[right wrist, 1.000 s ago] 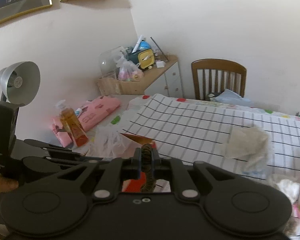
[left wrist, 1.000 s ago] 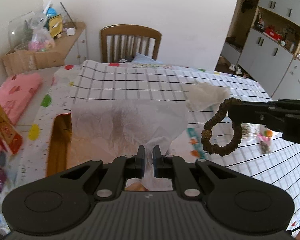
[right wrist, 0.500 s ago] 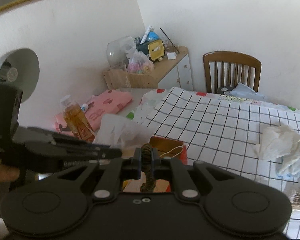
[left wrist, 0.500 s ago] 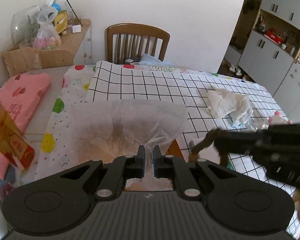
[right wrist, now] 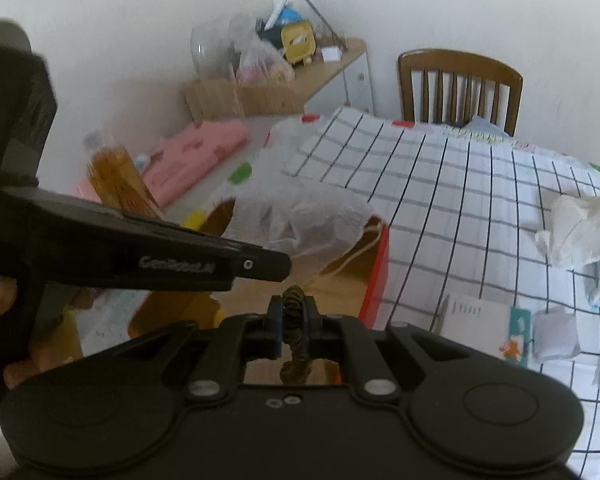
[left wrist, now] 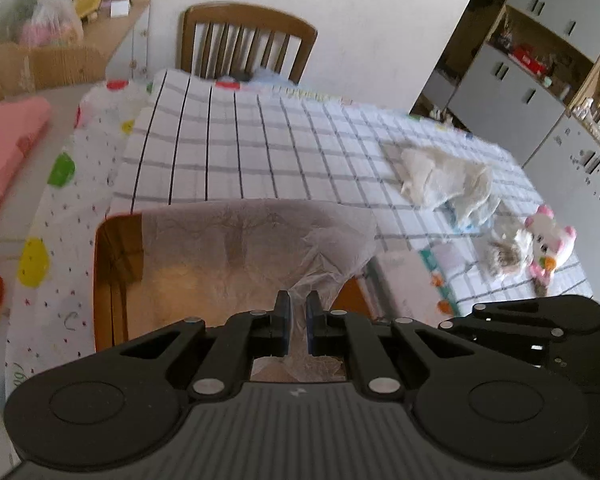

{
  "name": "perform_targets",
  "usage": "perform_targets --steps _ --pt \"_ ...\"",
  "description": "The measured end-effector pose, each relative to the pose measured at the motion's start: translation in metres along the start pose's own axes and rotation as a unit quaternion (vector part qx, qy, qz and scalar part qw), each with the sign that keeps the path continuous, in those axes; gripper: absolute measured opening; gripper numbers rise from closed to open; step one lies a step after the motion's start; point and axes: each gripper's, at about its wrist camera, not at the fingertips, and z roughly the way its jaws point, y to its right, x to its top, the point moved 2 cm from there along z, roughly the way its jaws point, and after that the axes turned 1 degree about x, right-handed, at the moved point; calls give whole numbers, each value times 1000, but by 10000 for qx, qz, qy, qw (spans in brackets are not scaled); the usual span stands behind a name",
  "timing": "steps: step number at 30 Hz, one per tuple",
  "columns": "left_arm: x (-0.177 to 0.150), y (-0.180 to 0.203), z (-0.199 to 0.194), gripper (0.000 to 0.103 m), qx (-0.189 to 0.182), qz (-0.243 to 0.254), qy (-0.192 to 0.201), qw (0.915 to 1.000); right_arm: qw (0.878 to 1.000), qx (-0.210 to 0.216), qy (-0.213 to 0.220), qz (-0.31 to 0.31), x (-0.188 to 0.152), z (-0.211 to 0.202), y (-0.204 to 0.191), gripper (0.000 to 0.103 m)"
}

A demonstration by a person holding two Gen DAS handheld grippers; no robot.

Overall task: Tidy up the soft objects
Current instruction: 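Lower the bag and bracelet into the red tin box with both grippers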

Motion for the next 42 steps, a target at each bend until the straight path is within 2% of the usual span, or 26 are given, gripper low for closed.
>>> perform_targets --steps 7,12,19,25,36,42 --pt "-10 -12 21 8 136 76 -273 9995 9993 -132 -338 -114 -10 19 -5 9" --pt "-16 -19 31 8 158 32 -442 9989 9987 -111 -484 -66 -13 23 -2 15" --pt "-19 -17 33 8 260 83 -466 9985 9982 -89 -594 -50 -16 26 -1 21" --pt "-20 -12 28 10 460 241 -387 9979 9984 -83 -560 5 -15 23 1 27" --pt "-24 -12 16 12 376 141 -345 9986 9992 -92 -374 -53 -14 4 -3 41" --pt "-25 -8 4 12 432 108 -199 9988 9997 -102 -210 -55 -11 -9 -2 43"
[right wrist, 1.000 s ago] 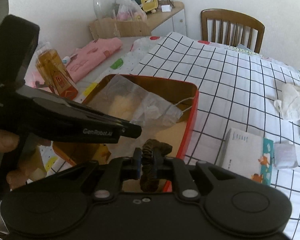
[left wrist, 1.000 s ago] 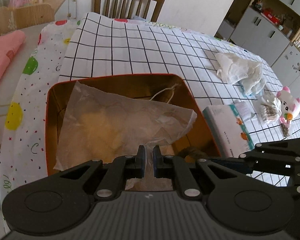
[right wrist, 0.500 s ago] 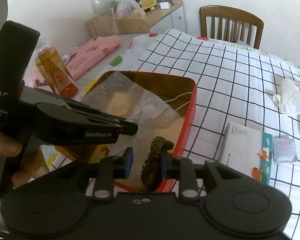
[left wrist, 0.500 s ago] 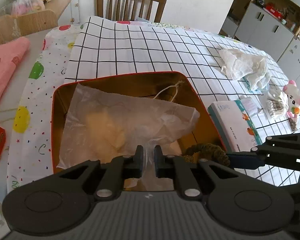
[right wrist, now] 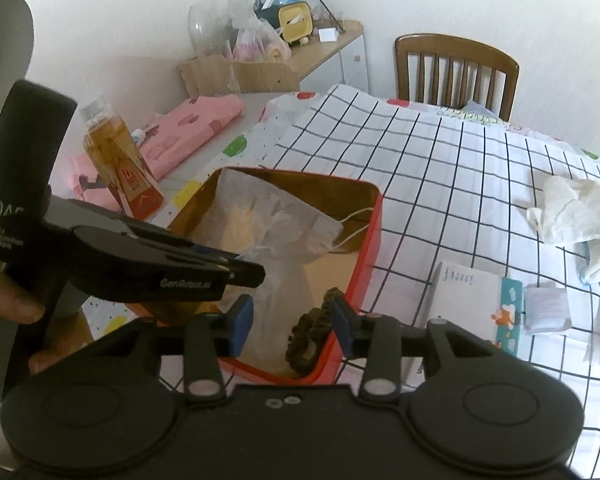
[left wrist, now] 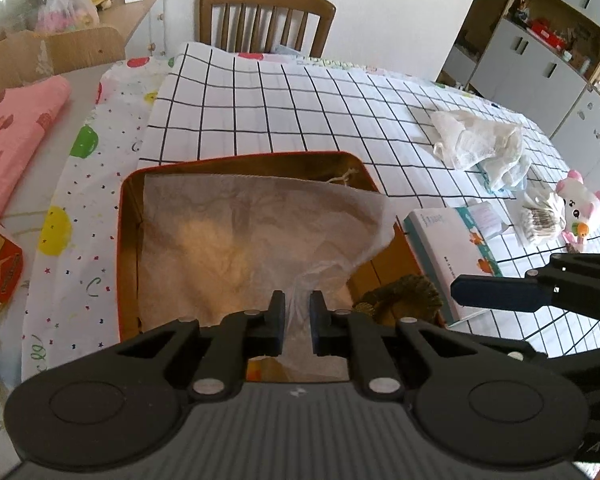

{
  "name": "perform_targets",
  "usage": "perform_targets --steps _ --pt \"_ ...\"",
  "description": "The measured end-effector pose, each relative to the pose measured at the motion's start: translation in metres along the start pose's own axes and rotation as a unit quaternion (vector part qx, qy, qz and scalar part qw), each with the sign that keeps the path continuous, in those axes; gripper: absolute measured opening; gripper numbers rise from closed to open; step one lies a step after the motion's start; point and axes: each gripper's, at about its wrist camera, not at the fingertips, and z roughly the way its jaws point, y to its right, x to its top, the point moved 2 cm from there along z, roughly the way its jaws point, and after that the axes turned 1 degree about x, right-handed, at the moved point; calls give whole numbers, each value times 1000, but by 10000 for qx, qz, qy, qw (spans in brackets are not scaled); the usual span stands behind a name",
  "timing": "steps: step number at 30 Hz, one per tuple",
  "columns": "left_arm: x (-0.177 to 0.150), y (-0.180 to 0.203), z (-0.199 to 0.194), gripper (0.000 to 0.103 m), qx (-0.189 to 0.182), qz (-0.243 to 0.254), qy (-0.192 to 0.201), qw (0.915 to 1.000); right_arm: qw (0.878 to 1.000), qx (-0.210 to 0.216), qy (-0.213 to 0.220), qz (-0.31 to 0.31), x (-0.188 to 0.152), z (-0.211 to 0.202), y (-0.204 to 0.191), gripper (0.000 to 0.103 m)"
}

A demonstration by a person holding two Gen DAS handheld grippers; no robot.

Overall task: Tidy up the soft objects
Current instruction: 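Lower the bag and bracelet into the red tin box with both grippers, then open both grippers and withdraw them from the tin box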

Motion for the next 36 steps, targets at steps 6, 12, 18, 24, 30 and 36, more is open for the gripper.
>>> perform_targets --steps 6,12,18,24,30,36 --pt "-2 4 -11 25 140 -4 99 9999 9998 -21 170 -53 -1 -16 3 46" --pt "-2 12 -23 69 258 -16 321 9991 9995 -21 302 0 -6 -37 16 48" --pt "-2 29 -40 69 329 -5 523 9981 9988 -51 480 56 -10 -62 30 56" --pt "-2 62 -59 69 383 169 753 9963 9975 -117 702 41 -19 -93 54 61" --pt "-1 98 -72 75 268 225 957 9948 9956 -210 895 172 -31 -125 86 71" --pt "3 145 -76 82 106 284 1145 9930 9942 -340 981 276 -48 -155 123 78"
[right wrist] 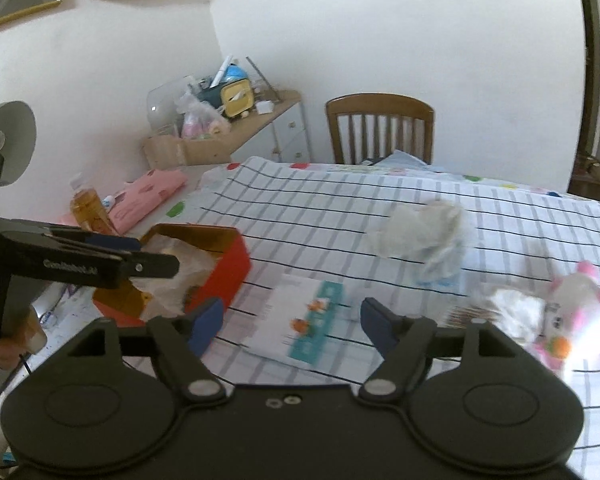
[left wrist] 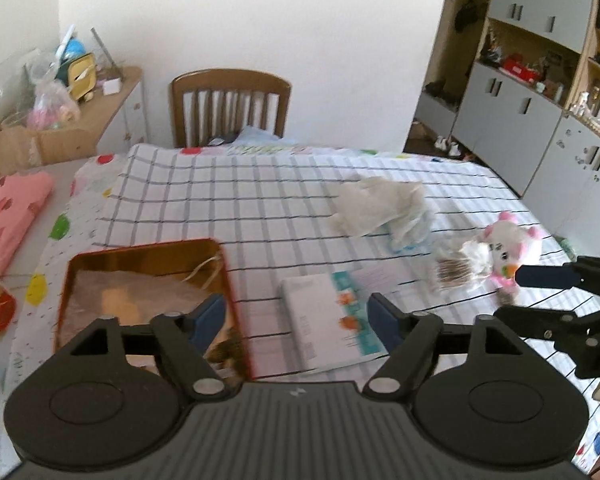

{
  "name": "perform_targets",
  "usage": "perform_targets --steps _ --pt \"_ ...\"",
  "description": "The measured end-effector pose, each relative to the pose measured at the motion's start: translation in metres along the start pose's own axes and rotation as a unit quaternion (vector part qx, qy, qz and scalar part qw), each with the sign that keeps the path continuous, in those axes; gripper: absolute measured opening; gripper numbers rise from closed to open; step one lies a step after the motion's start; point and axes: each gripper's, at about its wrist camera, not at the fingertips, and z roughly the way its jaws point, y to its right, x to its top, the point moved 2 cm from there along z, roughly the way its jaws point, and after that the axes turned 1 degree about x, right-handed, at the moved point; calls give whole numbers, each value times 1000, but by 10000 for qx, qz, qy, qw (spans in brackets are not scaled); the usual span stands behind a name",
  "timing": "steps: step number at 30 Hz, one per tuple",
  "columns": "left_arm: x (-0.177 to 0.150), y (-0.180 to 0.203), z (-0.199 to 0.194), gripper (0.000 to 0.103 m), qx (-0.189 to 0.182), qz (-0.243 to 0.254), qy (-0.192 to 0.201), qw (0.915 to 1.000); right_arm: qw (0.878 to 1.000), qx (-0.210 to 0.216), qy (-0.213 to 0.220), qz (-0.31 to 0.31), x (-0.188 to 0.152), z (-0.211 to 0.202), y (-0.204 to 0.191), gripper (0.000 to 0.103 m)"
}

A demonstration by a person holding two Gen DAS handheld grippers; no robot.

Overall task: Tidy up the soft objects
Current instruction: 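Open both grippers and withdraw them from the tin box, then grasp the cotton swab pack with the left gripper while the right grasps the mesh tea bag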

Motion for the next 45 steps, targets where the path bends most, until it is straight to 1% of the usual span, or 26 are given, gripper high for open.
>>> perform_targets --steps 9,13,20,21,22,23,31,33,38,39,43,45 --pt "6 63 4 83 -332 -1 305 9990 9994 -311 127 72 -16 -37 55 87" --pt "8 92 10 87 -459 55 380 9982 9987 -441 213 157 -22 -53 76 88" --pt "9 138 23 87 -660 188 416 9968 9967 -637 291 408 -36 -73 115 91" --pt "9 142 25 91 -699 191 416 9965 9965 -656 283 429 -38 -74 120 91" --pt "9 147 28 98 -730 195 411 9963 9963 -677 280 452 -41 -76 123 91" --pt "9 152 31 102 -729 216 418 9962 9960 -706 268 468 -43 -78 128 91" --pt "9 184 61 103 -665 586 342 9955 9944 -898 185 528 -56 -76 153 90" --pt "9 190 72 103 -647 671 250 9953 9938 -976 170 507 -59 -74 159 89" --pt "10 196 99 103 -707 585 71 9958 9922 -1151 59 482 -65 -61 173 85" --pt "10 196 103 103 -704 562 61 9959 9921 -1157 37 480 -66 -58 176 83" --pt "9 199 126 103 -722 573 -26 9957 9923 -1137 -145 472 -71 -44 182 83" --pt "8 201 135 103 -742 628 -77 9952 9926 -1110 -243 427 -74 -37 183 80"
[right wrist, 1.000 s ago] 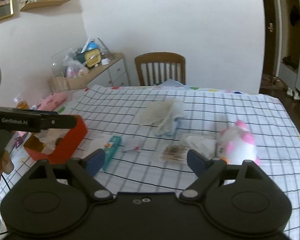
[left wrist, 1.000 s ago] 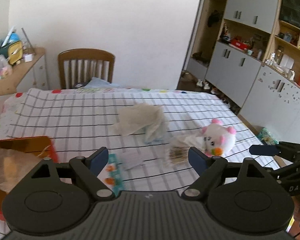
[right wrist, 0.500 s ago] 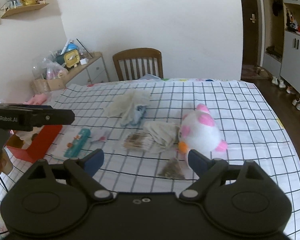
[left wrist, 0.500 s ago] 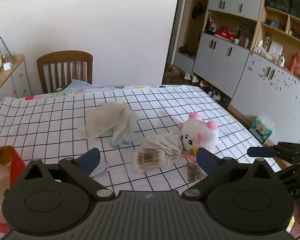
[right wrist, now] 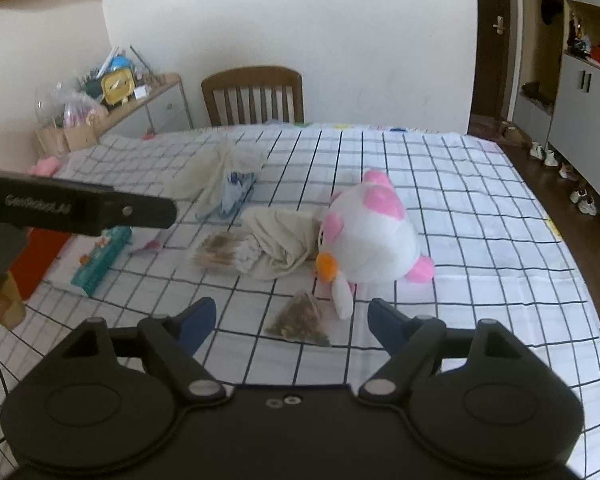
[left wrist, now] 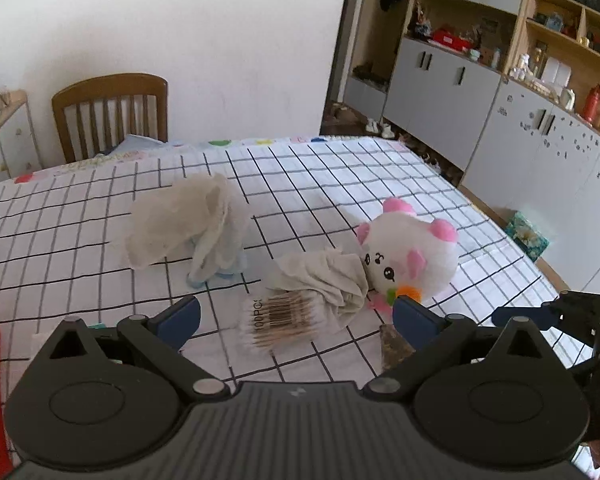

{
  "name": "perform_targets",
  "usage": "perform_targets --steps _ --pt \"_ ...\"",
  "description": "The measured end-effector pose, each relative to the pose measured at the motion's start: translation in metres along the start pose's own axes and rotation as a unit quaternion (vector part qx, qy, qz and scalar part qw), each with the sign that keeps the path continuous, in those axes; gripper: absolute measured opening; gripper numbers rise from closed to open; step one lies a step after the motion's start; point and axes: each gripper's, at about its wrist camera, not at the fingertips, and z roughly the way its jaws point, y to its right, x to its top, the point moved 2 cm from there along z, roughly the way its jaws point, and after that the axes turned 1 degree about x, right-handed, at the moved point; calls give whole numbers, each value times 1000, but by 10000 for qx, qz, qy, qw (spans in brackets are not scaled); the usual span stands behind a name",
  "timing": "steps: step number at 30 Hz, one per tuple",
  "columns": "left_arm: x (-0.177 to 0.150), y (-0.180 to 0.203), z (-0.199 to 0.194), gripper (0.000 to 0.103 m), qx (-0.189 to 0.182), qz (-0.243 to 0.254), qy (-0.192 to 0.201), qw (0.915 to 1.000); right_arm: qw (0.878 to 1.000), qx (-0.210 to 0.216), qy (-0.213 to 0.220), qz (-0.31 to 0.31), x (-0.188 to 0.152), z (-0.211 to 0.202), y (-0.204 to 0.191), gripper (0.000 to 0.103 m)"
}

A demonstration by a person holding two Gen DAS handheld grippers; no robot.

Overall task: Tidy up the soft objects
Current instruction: 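Grasp the cotton swab pack with the left gripper while the right grasps the mesh tea bag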

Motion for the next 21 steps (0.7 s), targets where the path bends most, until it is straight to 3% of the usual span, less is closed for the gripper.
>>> perform_targets --steps 21 --pt "-6 -8 85 103 157 -183 -670 9975 9982 103 -593 70 -1 64 7 61"
